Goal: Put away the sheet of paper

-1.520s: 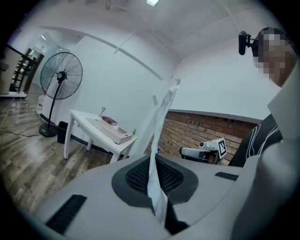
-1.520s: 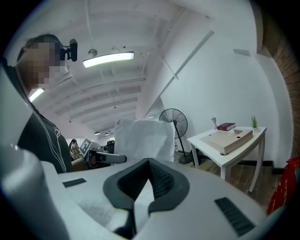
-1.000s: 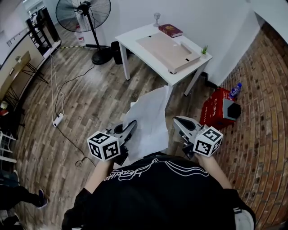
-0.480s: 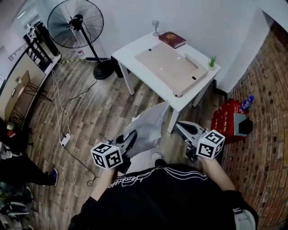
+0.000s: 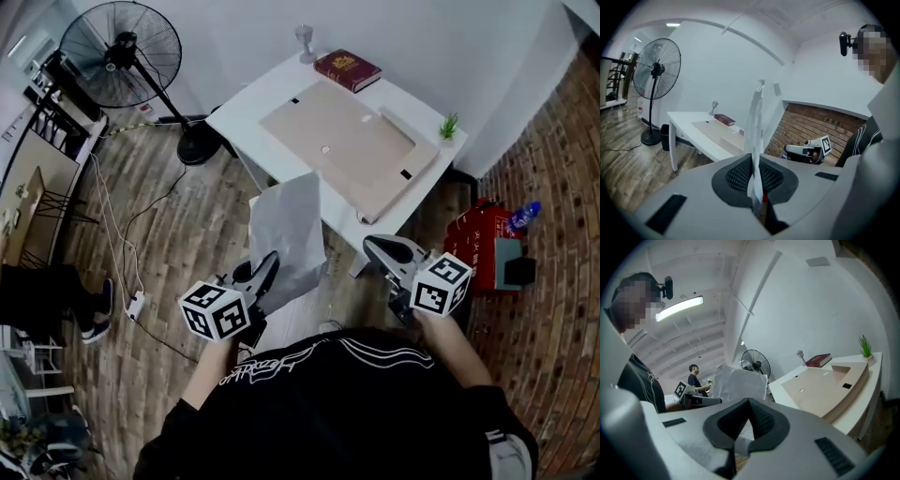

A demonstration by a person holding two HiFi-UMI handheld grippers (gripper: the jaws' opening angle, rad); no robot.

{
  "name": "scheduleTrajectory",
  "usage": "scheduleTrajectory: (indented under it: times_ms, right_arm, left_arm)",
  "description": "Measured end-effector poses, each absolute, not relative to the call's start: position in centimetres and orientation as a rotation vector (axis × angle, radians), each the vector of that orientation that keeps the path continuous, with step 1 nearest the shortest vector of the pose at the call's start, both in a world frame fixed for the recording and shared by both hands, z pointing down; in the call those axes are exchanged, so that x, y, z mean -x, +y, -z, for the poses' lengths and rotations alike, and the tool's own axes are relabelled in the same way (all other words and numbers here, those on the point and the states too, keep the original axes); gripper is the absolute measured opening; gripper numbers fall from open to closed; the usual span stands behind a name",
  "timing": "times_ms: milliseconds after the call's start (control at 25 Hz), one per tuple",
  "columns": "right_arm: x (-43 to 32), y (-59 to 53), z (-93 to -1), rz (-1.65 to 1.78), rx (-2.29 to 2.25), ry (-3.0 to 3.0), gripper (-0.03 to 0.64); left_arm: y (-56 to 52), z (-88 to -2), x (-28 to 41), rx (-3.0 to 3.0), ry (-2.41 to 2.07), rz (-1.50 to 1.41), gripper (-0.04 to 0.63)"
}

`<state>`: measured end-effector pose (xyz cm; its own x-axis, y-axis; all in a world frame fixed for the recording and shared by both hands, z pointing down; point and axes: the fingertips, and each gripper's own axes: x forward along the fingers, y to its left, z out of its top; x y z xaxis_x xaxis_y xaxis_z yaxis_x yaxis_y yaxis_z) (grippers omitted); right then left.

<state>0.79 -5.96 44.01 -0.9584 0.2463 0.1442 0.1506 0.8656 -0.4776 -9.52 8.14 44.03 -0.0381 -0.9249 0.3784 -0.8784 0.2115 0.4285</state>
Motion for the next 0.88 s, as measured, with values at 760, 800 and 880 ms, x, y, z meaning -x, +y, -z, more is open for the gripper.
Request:
scheduleTrajectory:
  times_ms: [760, 800, 880]
  right_arm:
    - [11.3, -11.4, -43.5, -0.75, -0.003, -2.856, 0.002]
    - [12.3, -11.8, -43.2, -0.76, -0.033, -2.863, 0.002]
    - [14.3, -12.6, -42.4, -0.771, -0.1, -2.882, 0.002]
  left_arm:
    - [-1.0, -43.8, 25.7, -1.87, -1.673, 0.158, 0.032]
    - [-1.6, -43.6, 26.8, -1.886, -1.653, 0.151, 0.031]
    - [-2.7, -43.4, 29.2, -1.91, -1.609, 0.149, 0.031]
